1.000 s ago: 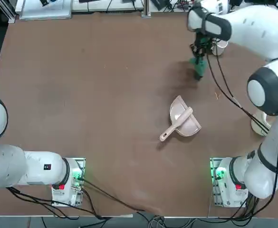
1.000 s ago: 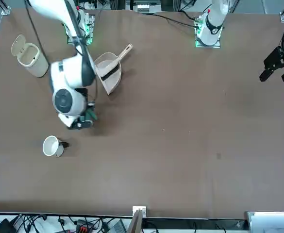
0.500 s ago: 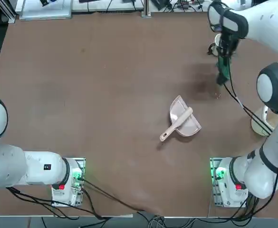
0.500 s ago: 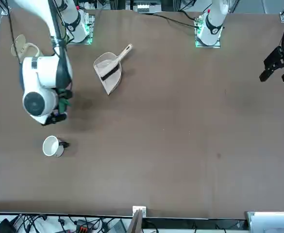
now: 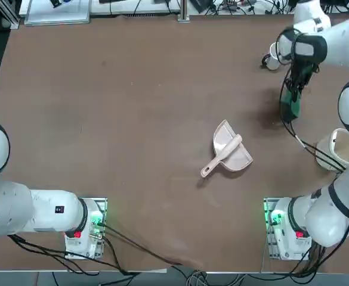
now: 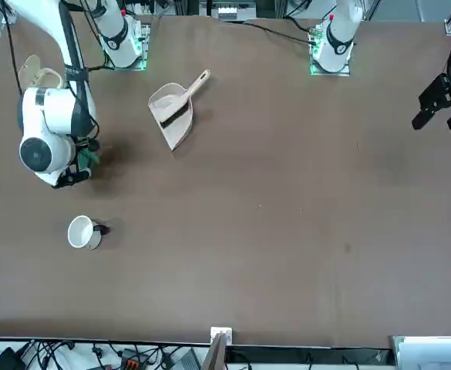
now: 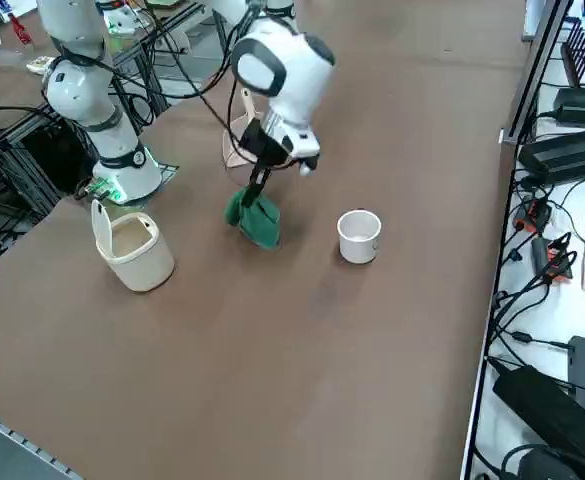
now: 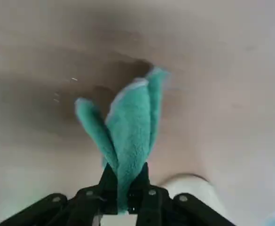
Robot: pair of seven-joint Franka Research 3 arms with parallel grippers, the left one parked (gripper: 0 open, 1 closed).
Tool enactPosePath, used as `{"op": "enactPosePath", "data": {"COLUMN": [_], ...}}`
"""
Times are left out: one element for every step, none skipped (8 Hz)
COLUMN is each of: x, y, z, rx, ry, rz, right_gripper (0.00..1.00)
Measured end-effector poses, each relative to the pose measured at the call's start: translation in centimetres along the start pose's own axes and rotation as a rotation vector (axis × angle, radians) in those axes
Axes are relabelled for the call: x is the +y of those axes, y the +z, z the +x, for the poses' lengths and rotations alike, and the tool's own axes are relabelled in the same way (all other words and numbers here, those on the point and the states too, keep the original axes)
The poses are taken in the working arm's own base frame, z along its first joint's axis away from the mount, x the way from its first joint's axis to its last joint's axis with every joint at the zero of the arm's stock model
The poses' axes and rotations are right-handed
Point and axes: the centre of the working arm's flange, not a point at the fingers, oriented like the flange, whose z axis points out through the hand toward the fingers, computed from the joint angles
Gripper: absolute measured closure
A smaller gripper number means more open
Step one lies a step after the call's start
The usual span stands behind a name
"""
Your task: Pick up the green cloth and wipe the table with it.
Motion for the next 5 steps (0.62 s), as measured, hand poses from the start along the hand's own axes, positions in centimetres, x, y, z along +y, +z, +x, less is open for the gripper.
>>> {"op": "enactPosePath", "data": {"x": [-1.4,-3.1,-5.5,-8.1,-10.5], "y": [2.0,3.6,4.8,5.5,5.7], "z": [0.2,0.4,0.9,1.6,2.4], "rx": [0.030,0.050,0.064,0.079,0.096], "ry": [0.018,0.026,0.035,0.048,0.058], "rz": [0.069,0.115,0.163,0.213,0.252], "right_gripper": [0.93,0.93,0.93,0.93,0.93]}}
